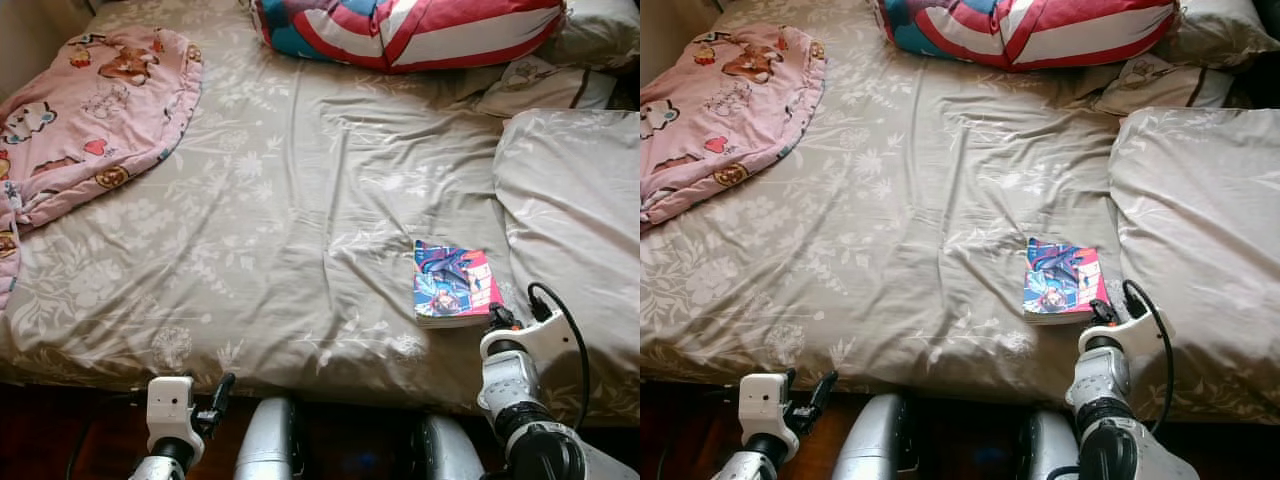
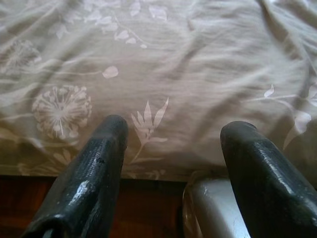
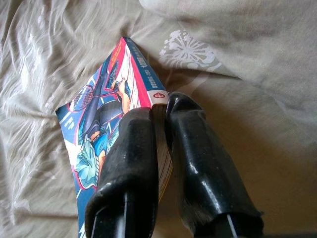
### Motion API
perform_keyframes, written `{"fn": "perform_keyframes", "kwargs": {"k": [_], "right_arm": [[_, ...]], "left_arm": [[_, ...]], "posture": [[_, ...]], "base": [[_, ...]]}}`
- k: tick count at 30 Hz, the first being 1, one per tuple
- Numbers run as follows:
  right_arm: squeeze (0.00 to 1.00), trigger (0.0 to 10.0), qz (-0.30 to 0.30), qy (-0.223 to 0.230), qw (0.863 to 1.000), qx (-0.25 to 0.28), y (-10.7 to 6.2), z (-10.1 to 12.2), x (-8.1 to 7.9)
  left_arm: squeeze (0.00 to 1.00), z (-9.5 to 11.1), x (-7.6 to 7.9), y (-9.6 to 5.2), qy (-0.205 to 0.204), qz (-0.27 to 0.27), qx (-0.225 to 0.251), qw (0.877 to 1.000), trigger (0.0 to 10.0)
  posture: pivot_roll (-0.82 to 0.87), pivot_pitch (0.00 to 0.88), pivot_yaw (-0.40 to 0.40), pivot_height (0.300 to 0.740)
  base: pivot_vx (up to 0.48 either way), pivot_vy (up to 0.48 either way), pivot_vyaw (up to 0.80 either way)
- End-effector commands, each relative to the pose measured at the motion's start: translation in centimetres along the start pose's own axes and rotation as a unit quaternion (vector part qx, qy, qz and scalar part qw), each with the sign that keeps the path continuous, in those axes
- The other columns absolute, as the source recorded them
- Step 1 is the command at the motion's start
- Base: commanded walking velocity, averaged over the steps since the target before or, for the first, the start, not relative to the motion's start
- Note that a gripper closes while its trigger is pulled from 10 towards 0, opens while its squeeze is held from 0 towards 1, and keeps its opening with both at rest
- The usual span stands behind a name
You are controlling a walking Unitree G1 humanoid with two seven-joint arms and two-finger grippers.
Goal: Clean up the room
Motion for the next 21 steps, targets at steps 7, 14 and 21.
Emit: {"fn": "perform_keyframes", "kwargs": {"k": [7,14,21], "right_arm": [[0.33,10.0,-0.019,-0.012,1.000,-0.017,-0.33,-0.71,1.21],[0.41,10.0,-0.011,-0.024,1.000,-0.017,-0.26,-0.59,1.01],[1.00,10.0,-0.013,-0.027,0.999,-0.018,-0.36,-0.81,1.10]], "left_arm": [[0.00,-0.60,-0.34,-0.33,0.006,0.002,-0.016,1.000,10.0],[0.00,-0.51,-0.16,0.01,0.005,-0.001,-0.015,1.000,10.0],[0.00,-0.31,-0.01,0.48,0.004,-0.003,-0.012,1.000,10.0]], "posture": [[0.23,0.280,0.096,0.641],[0.22,0.272,0.093,0.641],[0.22,0.265,0.093,0.641]], "base": [[0.000,0.000,0.00],[0.000,0.000,0.00],[0.000,0.000,0.00]]}}
Point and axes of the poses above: a point about 5 cm out from each wrist's last joint towards the gripper, its own y axis pointing out of the wrist towards the gripper, its own z axis along the axis of the wrist's last joint, x = y × z, the point moved 4 cm from there along y, pointing out of the wrist towards the gripper, and after that the axes turned 5 degrees about -y, right-handed, at the moved point
